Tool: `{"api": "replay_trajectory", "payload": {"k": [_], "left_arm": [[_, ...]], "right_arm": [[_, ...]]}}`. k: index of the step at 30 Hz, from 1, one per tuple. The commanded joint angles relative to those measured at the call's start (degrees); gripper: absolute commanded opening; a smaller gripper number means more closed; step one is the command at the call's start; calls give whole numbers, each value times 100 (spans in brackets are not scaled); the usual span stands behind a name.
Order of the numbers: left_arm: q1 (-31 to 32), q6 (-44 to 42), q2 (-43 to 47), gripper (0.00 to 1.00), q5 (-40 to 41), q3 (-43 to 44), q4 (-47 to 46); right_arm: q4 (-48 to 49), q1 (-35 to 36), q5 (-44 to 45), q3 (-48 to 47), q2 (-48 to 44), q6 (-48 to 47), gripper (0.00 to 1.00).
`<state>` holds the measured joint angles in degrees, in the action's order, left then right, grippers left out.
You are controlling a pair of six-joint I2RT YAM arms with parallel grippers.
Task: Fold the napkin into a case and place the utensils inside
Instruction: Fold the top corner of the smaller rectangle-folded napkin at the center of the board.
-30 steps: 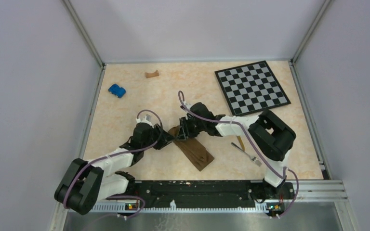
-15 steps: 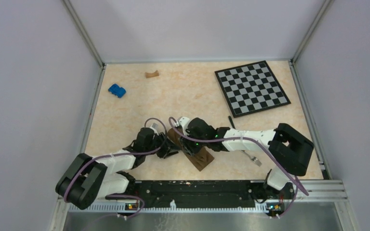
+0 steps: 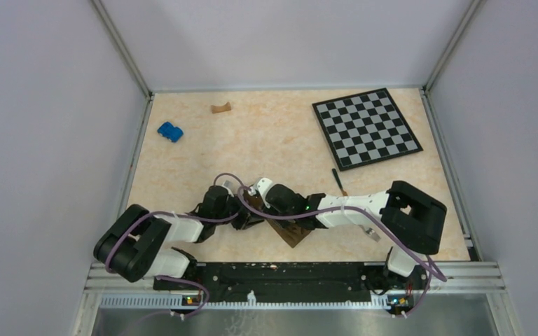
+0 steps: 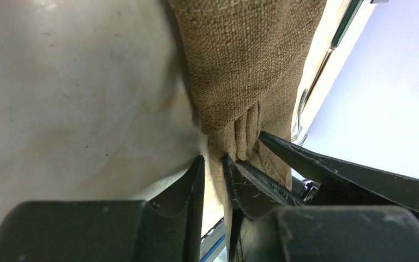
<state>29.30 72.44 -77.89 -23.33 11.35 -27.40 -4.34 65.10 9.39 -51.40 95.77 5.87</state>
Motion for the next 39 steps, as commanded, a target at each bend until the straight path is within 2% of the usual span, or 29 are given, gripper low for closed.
{"api": "replay_trajectory", "payload": {"k": [1,6,15,23,26,29,35,37,39], "left_arm": [[70,-16,-221,23,88,95,-270],[144,84,-568,19,126,79,-595],[243,150,-443,6,496,23,-803],[395,181,23,2,913,-55,-500],[436,163,141,1,1002,-69,-416],[447,61,310,6,1065,-71,-113],[256,-604,1540,31,1354,-26,1171],[147,-865,2000,31,1436,132,1451],[-23,-1145,2259,24,1469,453,1864]], "right_arm": [[107,56,538,-73,113,-42,25],[17,62,427,-217,82,130,0],[-412,60,-378,-531,-283,597,0],[213,-88,-690,-89,-4,1131,0],[589,-150,-530,156,95,1294,0],[909,-292,-475,416,219,1355,0],[1241,-489,-584,747,275,1346,0],[1320,-507,-629,799,263,1320,0],[1331,-507,-654,807,238,1267,0]]}}
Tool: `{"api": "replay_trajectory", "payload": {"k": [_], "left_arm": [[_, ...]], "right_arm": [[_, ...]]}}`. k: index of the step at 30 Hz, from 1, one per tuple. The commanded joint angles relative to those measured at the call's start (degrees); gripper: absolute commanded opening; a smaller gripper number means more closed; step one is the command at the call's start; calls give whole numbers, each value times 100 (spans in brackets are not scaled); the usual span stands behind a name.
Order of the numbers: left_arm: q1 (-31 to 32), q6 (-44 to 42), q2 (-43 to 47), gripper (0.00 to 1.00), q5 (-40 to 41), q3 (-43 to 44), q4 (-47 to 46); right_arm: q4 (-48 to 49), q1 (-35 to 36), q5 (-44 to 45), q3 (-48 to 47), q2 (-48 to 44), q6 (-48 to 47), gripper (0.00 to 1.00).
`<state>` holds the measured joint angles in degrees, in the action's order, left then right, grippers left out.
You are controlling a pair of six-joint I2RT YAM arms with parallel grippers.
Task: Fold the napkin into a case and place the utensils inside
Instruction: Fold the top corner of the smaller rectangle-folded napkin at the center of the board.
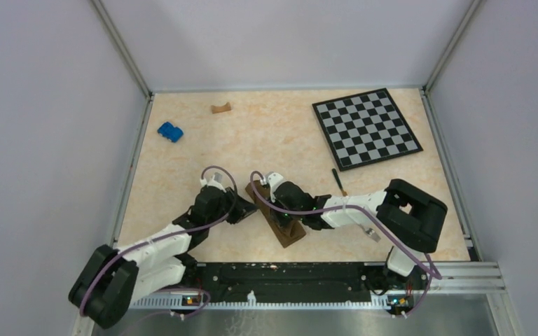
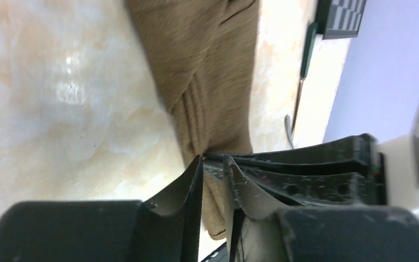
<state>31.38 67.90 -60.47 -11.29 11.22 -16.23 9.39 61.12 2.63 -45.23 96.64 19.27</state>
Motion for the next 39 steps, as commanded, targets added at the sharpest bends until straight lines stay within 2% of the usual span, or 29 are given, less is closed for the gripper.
{"api": "replay_trajectory", "payload": {"k": [1,2,3,4,5,9,13,15,19,27,39], "left_arm": [[-329,-792,560,22,333,678,994],[-451,-886,554,25,383,915,1139],[-574,-989,486,34,348,1051,1193],[-700,-1137,371,41,279,1203,1197],[-801,-1297,207,44,224,1393,1271],[-878,-1833,-420,41,413,2054,1836],[-942,-1865,-582,41,448,2041,1668],[-1024,-1823,-676,42,414,2018,1664],[-1177,-1733,-921,45,85,1937,1306],[-1365,-1610,-1289,39,-27,1640,818],[-1415,-1583,-2274,36,-462,1593,-225]], "right_arm": [[-42,-109,25,186,129,-93,0],[-70,-117,7,164,119,-117,0],[-103,-117,-15,131,118,-136,1],[-156,-118,-58,77,102,-147,4],[-221,-119,-89,23,62,-135,9],[-436,-347,-533,-266,-266,286,24],[-461,-538,-773,-567,-528,564,37],[-548,-570,-641,-787,-476,586,39],[-701,-715,-229,-1254,-103,745,38],[-707,-894,369,-1805,569,948,15],[-465,-900,233,-2183,1282,806,12]]}}
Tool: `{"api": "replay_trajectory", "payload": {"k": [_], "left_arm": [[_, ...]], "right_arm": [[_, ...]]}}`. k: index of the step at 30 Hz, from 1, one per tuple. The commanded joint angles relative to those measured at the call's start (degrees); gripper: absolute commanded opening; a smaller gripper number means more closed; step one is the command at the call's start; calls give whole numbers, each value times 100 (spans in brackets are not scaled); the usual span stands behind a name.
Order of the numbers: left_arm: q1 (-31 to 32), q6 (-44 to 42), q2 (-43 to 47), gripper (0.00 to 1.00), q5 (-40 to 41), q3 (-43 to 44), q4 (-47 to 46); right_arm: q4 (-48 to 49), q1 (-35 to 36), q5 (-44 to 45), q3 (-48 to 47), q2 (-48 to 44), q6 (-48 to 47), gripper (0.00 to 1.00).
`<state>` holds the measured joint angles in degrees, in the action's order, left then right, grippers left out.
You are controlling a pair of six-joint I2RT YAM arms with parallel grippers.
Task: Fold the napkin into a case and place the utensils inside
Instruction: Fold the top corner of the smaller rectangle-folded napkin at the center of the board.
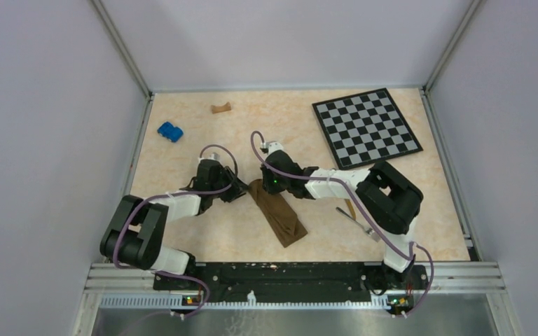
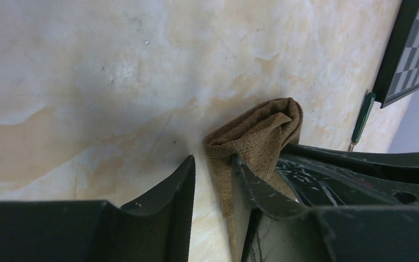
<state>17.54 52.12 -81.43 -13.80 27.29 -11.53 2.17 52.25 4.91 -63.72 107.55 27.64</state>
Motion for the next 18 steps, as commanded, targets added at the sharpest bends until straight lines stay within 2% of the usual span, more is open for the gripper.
{"api": "replay_trajectory", "payload": {"k": [1,10,14,18], "left_arm": [[-32,-7,-222,36,-226,-13,-774],[133,55,-302,36,-418,-7,-1306],[574,355,-362,35,-355,-79,-1557],[627,421,-424,33,-197,-177,-1466]], "right_arm": [[280,-11,-25,-363,250,-31,12],[661,-11,-412,-427,615,67,13],[1377,-93,-1082,-207,587,443,14],[2141,-398,-1521,292,451,1013,18]]}}
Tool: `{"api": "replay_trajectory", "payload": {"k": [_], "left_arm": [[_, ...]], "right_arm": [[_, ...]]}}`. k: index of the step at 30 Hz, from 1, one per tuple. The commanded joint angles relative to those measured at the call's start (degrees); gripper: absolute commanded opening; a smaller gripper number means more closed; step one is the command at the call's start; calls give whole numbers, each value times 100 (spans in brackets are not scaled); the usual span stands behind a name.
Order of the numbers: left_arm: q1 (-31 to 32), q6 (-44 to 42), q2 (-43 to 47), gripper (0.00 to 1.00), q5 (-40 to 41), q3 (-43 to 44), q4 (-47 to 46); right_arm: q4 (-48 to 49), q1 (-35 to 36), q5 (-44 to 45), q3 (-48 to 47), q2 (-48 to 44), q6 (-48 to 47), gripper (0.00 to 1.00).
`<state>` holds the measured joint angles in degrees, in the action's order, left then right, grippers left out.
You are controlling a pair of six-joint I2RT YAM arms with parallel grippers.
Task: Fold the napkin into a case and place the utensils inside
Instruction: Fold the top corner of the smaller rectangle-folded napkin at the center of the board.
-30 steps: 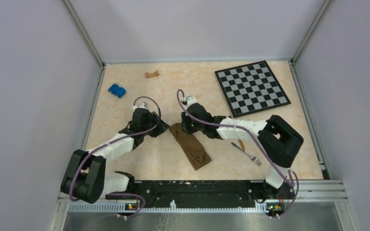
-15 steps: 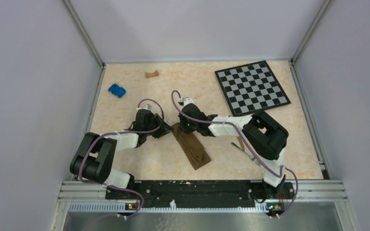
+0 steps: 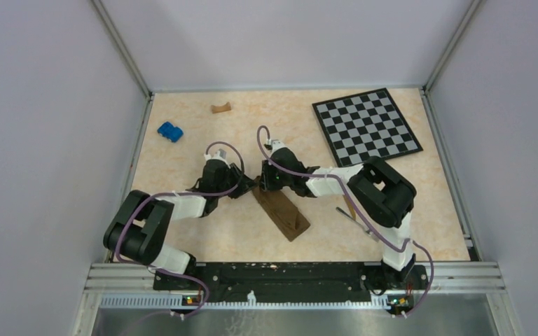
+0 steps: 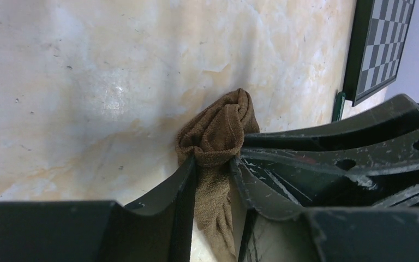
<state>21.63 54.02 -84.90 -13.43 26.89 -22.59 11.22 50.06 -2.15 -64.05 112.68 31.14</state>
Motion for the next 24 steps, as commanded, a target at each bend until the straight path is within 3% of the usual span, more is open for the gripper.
{"api": "replay_trajectory", "payload": {"k": [1,9,13,16,18,22,24], "left_arm": [[160,198,-30,33,-168,-160,-239],[-71,-425,853,38,383,4,1138],[-78,-609,1244,41,216,73,1389],[-70,-694,1264,36,-95,158,1322],[-65,-723,1110,27,-315,251,1201],[-62,-732,662,16,-622,454,899],[-59,-703,474,14,-744,490,673]], "right_arm": [[1275,-241,-885,384,-112,701,19],[215,-322,-622,499,-740,86,22],[-227,-322,-526,558,-1141,-183,26],[-434,-347,-473,617,-1331,-283,26],[-454,-348,-537,688,-1368,-301,22],[-242,-348,-656,974,-1361,-300,1],[-200,-333,-664,1069,-1310,-271,0]]}}
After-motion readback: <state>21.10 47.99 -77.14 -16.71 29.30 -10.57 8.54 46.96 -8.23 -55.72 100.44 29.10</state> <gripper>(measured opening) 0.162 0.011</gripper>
